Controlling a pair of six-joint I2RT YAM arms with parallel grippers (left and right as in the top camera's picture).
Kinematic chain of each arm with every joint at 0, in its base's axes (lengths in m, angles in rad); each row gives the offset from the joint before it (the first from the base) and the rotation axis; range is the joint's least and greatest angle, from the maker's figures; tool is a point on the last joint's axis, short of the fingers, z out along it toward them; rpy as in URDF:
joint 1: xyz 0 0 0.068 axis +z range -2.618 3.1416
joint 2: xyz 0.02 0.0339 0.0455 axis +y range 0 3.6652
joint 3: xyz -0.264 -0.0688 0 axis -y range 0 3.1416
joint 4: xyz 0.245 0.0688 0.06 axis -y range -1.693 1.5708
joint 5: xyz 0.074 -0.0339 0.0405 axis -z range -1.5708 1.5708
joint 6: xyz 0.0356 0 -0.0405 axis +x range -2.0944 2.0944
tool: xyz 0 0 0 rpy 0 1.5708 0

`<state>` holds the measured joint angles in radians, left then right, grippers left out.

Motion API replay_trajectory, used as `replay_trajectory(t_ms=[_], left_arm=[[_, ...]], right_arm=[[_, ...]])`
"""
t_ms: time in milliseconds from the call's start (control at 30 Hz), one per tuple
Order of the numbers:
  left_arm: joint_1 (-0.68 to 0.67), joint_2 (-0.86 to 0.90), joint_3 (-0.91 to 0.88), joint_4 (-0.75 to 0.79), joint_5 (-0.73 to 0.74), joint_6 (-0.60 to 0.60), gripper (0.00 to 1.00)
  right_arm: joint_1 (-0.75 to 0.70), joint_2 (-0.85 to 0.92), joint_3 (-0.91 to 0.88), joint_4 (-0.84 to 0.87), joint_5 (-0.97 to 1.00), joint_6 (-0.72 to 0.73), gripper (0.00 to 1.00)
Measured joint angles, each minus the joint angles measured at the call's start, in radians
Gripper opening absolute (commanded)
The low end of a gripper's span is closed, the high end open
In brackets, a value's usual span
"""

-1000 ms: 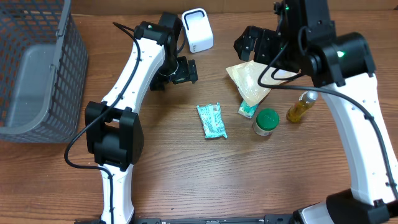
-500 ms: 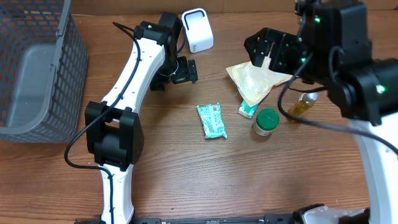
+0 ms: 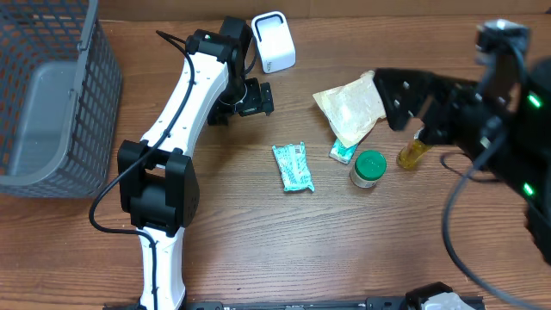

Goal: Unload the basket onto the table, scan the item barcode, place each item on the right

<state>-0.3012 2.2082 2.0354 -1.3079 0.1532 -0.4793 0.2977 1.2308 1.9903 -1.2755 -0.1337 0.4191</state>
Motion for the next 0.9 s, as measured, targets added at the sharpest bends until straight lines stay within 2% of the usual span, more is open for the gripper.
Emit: replay_trajectory(t_ms=[433,700,900], left_arm=[[0.000,0.000,0.000,0.000,0.000,0.000,1.00],[0.000,0.000,0.000,0.000,0.000,0.000,1.00],[0.000,0.000,0.000,0.000,0.000,0.000,1.00]], right_arm=[[-0.201,-0.130,0.006,-0.024,0.000,0.000,1.00],[-0.213,-0.132,-0.012,-0.024,0.000,0.000,1.00],[-0.213,-0.149,-0.130,-0.023,0.000,0.000,1.00]])
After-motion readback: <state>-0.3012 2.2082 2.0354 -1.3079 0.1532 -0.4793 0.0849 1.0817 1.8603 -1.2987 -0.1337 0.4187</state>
